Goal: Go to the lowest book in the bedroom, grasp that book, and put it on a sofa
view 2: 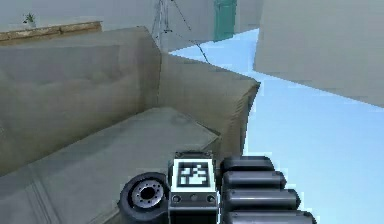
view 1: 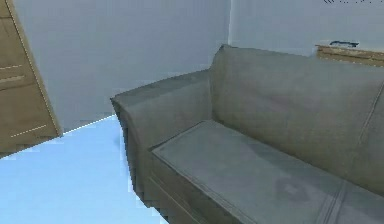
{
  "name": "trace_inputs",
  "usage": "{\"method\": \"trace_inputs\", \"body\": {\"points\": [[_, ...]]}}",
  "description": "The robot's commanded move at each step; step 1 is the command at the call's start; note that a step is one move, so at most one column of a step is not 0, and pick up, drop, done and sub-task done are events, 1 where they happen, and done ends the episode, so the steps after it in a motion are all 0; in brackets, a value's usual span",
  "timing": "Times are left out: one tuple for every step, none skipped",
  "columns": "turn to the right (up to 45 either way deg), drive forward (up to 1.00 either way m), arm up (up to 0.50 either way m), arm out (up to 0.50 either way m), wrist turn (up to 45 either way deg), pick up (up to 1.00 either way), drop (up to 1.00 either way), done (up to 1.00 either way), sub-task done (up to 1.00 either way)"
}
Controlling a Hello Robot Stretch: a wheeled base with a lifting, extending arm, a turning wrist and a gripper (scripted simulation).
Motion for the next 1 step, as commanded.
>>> {"method": "trace_inputs", "body": {"points": [[45.0,0.00,0.00,0.00,0.0,0.00,0.00,0.00,0.00]]}}
